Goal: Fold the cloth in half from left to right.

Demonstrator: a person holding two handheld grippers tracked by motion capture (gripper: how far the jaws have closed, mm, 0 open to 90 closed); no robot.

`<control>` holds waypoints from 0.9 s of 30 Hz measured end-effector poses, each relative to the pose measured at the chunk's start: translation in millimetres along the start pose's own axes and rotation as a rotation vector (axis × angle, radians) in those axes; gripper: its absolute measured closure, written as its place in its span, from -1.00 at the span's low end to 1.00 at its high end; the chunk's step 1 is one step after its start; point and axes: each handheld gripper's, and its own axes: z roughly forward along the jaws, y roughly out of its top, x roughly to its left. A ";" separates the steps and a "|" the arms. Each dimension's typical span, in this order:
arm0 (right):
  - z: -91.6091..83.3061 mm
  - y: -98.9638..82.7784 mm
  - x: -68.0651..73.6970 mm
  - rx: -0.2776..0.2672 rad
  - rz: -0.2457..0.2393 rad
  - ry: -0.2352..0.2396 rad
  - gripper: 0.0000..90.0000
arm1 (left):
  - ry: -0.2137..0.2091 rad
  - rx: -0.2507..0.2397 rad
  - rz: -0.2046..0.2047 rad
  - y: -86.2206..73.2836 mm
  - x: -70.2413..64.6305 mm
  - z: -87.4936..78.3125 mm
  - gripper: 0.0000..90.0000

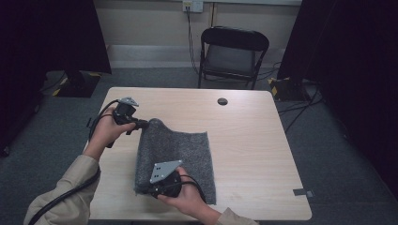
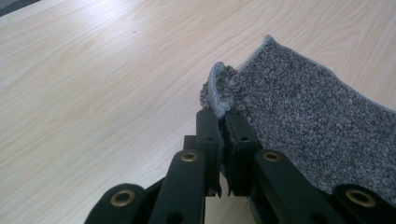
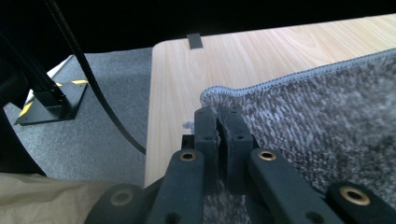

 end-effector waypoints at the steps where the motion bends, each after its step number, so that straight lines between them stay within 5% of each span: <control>1: 0.4 1.8 0.7 -0.005 -0.002 -0.001 0.92 | 0.006 0.000 0.005 1.2 0.3 -2.4 0.91; 7: -5.8 4.6 2.0 -0.024 -0.005 0.002 0.93 | 0.001 0.011 0.022 8.6 -6.5 1.5 0.91; 27: -49.3 -32.5 -5.8 -0.014 0.058 -0.067 0.93 | -0.041 0.054 0.071 32.9 -35.8 51.7 0.90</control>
